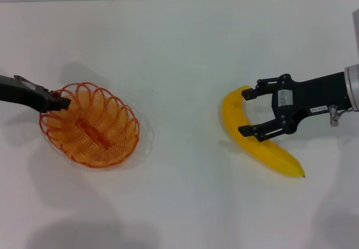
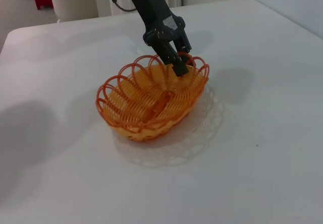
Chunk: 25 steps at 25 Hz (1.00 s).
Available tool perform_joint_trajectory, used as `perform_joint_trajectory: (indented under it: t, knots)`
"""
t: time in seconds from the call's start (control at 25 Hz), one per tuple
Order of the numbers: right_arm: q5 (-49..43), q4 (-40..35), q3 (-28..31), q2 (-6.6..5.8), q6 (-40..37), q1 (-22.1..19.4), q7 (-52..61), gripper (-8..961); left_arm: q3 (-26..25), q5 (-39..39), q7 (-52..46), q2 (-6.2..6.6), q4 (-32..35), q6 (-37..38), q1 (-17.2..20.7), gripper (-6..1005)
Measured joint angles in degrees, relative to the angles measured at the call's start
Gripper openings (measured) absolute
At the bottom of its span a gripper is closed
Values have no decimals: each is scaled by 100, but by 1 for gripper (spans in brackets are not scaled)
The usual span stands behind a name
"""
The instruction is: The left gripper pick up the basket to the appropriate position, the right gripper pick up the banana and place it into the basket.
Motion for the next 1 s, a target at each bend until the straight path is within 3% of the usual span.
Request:
perform_joint_trajectory:
  t: [0.56, 1.0]
  knots:
    - [0, 3, 0, 0, 0, -45, -7, 882, -21, -55, 23, 12, 67, 91, -39, 102]
    - [1, 3, 2, 0, 0, -67, -9, 882, -68, -570, 19, -4, 613, 853, 69, 85]
